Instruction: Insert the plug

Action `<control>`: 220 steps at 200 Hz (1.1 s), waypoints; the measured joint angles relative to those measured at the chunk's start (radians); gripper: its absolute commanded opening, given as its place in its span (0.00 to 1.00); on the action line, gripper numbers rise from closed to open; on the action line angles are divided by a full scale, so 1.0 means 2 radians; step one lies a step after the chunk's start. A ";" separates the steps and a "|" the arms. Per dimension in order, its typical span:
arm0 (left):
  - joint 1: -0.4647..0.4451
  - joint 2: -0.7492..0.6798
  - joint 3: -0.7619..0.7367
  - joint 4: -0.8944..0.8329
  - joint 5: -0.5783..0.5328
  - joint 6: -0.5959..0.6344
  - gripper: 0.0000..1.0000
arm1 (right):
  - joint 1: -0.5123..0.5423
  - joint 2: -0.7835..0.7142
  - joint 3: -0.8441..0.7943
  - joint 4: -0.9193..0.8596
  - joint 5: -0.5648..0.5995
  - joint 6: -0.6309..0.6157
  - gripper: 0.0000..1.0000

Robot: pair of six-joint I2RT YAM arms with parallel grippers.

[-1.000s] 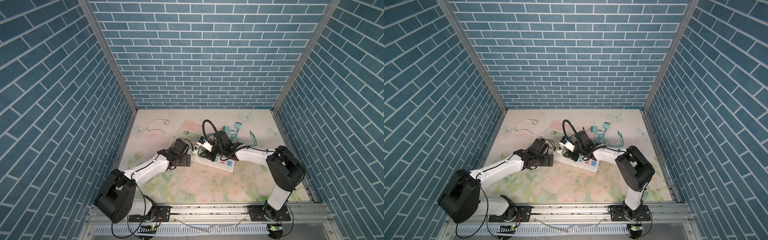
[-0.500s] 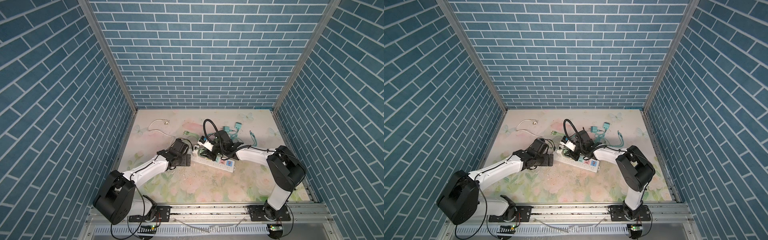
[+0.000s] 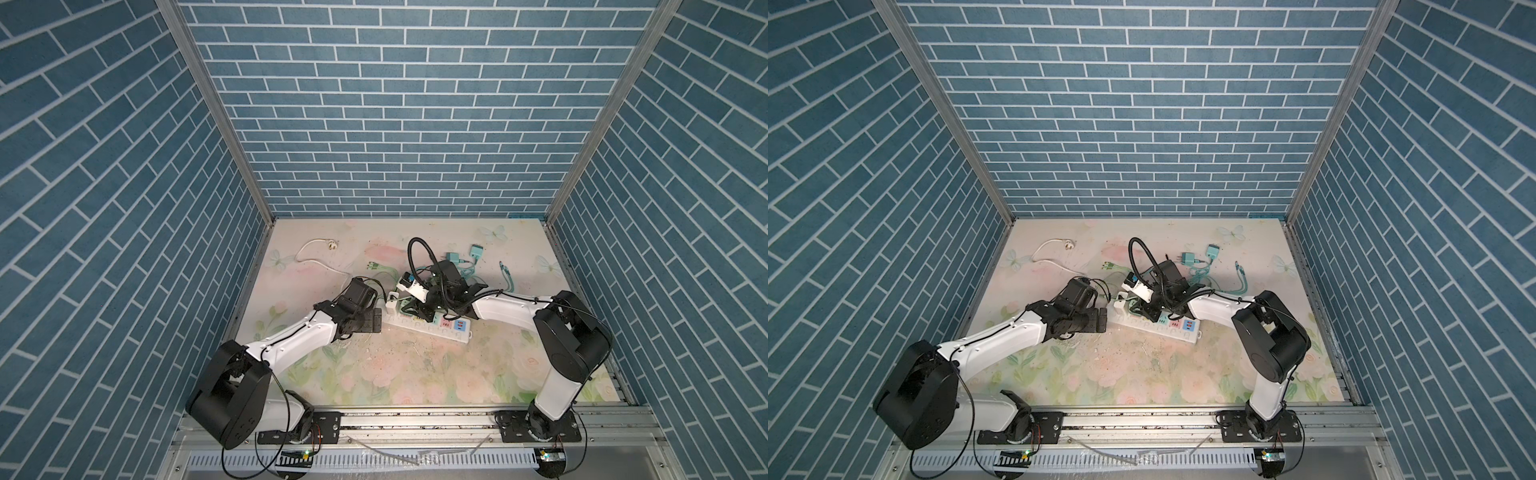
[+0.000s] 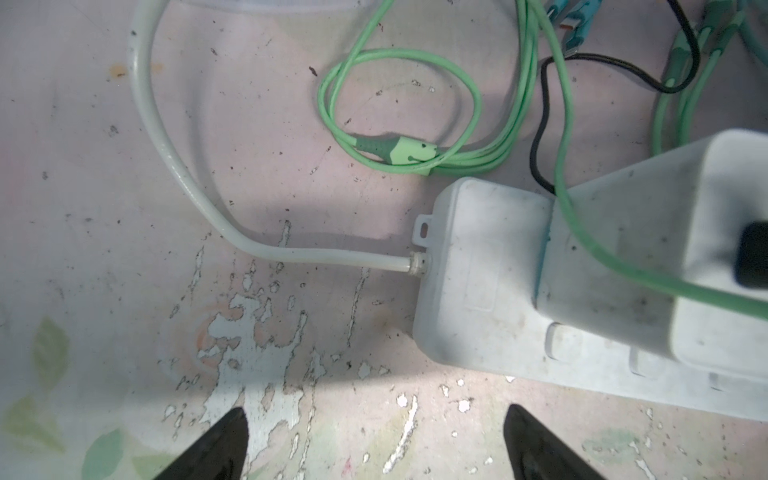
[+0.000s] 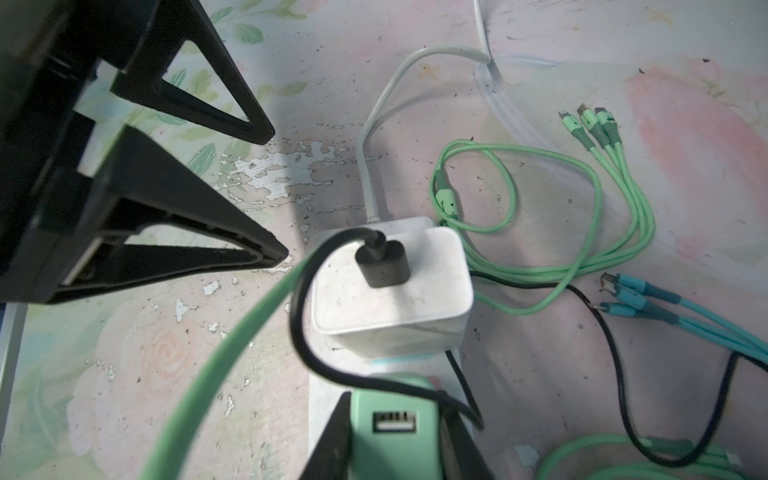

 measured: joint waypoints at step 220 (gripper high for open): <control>0.000 0.003 0.054 -0.010 0.006 0.007 0.99 | 0.030 0.000 -0.067 0.121 0.045 0.031 0.00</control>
